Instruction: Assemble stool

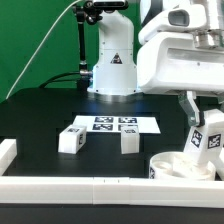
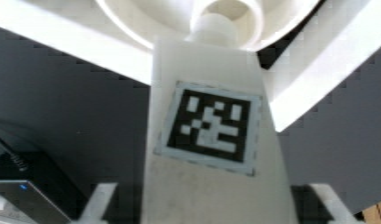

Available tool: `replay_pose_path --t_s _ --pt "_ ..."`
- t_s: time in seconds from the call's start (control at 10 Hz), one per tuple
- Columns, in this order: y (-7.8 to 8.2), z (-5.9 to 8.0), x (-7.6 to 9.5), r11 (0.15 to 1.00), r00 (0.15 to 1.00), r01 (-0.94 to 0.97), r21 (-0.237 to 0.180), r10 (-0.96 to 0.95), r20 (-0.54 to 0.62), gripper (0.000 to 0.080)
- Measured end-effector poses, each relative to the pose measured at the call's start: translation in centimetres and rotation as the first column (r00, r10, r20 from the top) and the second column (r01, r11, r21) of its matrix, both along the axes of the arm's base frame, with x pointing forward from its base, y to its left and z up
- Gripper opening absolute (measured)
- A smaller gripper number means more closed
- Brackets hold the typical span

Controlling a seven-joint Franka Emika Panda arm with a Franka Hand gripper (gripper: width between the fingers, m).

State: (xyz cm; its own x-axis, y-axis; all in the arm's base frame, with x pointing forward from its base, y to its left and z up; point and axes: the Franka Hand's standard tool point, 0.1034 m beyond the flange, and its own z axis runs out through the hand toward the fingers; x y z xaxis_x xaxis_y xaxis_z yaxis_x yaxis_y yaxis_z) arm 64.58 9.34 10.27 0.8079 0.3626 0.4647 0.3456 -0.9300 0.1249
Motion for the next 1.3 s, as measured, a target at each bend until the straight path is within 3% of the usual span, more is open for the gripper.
replay_pose_path --t_s 0.6,1.3 --pt "0.4 -1.3 -0.5 1.0 1.0 -0.008 -0.002 0.008 -0.018 0.0327" --pt "0.4 -1.4 -0.3 1.0 1.0 -0.006 0.001 0.006 -0.006 0.0328"
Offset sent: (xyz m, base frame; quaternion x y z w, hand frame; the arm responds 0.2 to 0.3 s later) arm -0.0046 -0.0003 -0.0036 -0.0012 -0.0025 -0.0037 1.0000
